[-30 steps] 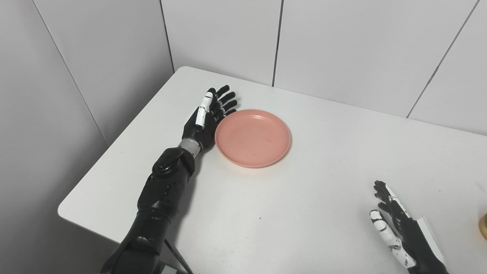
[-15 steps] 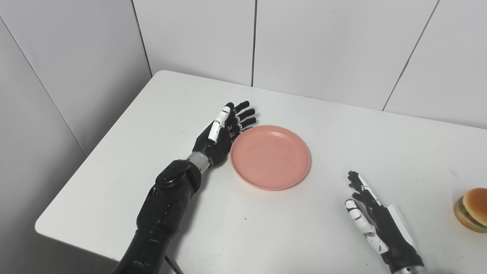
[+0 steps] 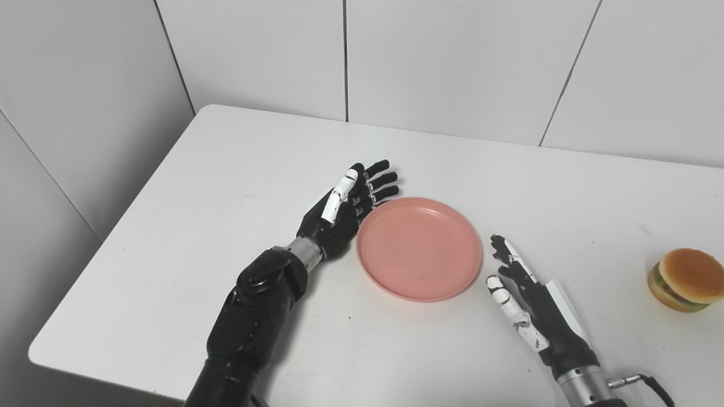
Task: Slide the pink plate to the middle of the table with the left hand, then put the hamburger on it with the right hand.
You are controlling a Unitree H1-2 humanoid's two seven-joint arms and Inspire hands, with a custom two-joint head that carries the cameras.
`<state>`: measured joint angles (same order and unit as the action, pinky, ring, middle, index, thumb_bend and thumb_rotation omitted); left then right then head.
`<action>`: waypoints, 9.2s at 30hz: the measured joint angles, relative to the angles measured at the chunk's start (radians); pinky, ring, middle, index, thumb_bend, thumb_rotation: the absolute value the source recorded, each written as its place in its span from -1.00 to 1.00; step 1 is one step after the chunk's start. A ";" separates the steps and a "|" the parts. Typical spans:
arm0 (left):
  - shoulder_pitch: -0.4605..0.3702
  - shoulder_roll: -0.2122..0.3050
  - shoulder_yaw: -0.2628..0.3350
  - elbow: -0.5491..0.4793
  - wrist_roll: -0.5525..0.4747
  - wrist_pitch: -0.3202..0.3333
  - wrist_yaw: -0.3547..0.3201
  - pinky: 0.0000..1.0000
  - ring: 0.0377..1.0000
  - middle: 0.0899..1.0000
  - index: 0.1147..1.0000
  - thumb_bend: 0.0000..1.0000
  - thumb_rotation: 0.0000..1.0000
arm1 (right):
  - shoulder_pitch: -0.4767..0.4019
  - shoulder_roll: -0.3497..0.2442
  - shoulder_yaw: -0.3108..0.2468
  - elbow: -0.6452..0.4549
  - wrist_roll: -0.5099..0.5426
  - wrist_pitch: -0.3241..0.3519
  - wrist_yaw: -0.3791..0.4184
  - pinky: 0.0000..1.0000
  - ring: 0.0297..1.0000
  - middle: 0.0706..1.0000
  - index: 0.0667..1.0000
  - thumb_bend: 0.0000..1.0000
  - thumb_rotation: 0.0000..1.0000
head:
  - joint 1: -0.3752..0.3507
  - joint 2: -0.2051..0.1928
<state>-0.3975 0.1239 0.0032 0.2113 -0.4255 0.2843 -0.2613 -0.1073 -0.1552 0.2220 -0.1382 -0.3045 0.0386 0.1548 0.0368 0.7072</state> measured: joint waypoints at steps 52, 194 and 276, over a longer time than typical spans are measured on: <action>-0.025 -0.005 0.063 0.134 -0.064 -0.041 -0.180 0.90 0.86 0.87 0.84 -0.19 1.00 | -0.119 -0.014 -0.161 -0.162 -0.121 0.151 -0.072 0.83 0.88 0.89 0.90 -0.34 1.00 | -0.492 -0.035; -0.092 0.088 0.118 0.283 -0.123 -0.068 -0.259 0.85 0.81 0.82 0.81 -0.23 1.00 | -0.219 -0.206 -0.271 0.057 -0.646 0.426 0.076 -0.47 -0.35 -0.24 -0.09 0.00 -0.72 | -0.673 -0.003; -0.007 -0.144 -0.039 -0.005 0.058 0.042 0.055 0.74 0.75 0.75 0.73 -0.22 1.00 | -0.394 -0.026 0.210 -0.002 -0.590 0.280 0.216 -0.49 -0.35 -0.22 -0.09 0.00 -0.73 | -0.058 0.112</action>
<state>-0.4046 -0.0202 -0.0358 0.2060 -0.3679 0.3265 -0.2058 -0.5009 -0.1814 0.4323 -0.1405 -0.8950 0.3185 0.3708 -0.0215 0.8191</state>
